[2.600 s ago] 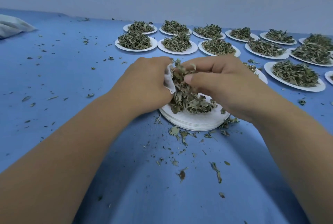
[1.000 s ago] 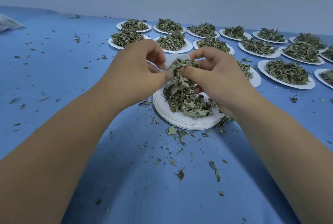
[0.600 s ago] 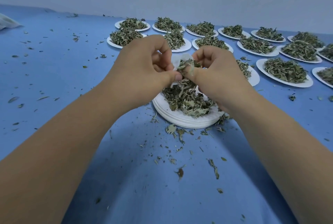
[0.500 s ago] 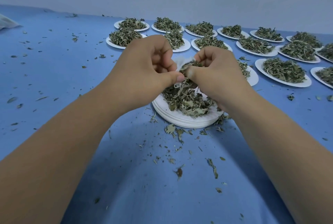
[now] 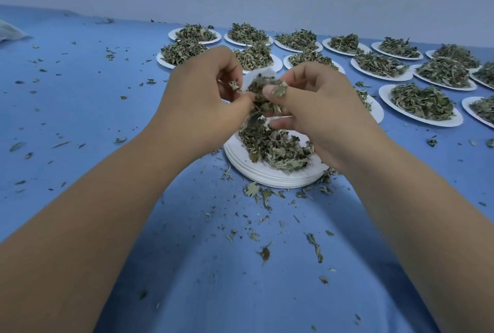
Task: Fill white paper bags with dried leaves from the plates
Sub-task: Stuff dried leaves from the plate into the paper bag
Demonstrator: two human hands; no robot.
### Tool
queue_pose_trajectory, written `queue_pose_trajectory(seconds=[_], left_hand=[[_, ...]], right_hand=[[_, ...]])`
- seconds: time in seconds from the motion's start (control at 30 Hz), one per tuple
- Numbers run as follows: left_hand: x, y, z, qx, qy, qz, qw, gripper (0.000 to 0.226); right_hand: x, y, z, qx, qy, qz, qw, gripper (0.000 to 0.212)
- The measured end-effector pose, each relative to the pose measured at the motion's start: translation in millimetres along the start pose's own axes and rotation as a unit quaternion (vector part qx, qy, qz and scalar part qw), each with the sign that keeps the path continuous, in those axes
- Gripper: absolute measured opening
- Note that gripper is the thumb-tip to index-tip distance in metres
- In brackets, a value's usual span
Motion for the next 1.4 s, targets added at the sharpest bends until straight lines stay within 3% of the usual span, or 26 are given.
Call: queue_pose_trajectory(seconds=[0.1,0.3,0.6,0.7,0.8,0.93,1.1,1.27,1.4], left_hand=[[7,-1,6,-0.019,-0.007,0.025,0.999,0.019],[10,-1,5,-0.019,0.040,0.034,0.998,0.019],[2,-1,-4,0.048,0.191,0.019,0.980,0.019],[0,-2,-5,0.076,0.239,0.014,0.968,0.024],[-2,-2,-5,0.106,0.274,0.006,0.956,0.030],[0,-1,-6,0.118,0.271,0.005,0.955,0.029],[-9,-1,-8,0.122,0.273,-0.017,0.954,0.026],[-9,-1,-6,0.088,0.207,-0.015,0.974,0.027],[0,-4,5,0.013,0.145,0.009,0.989,0.020]], right_hand=[[2,6,2,0.017,0.022,0.025,0.999,0.016],[7,16,-3,-0.031,0.211,0.107,0.971,0.026],[13,10,6,-0.059,0.207,0.166,0.962,0.019],[11,6,4,0.007,0.175,0.132,0.976,0.029],[4,9,-8,0.127,0.070,0.091,0.985,0.020],[10,5,-7,0.058,0.134,0.134,0.980,0.020],[11,-6,-1,-0.037,0.167,0.130,0.977,0.020],[21,-10,-4,-0.101,0.272,0.158,0.944,0.017],[19,-9,-7,-0.045,0.253,0.115,0.960,0.016]])
Point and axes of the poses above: each hand's wrist, its own y-axis away from the middle knuckle, its own z-axis out of the back of the hand, x = y × z, the point moved 7 cm from there along -y, towards the middle knuckle, and after that the axes turned 13 degrees about -z, right-handed, at the moved point
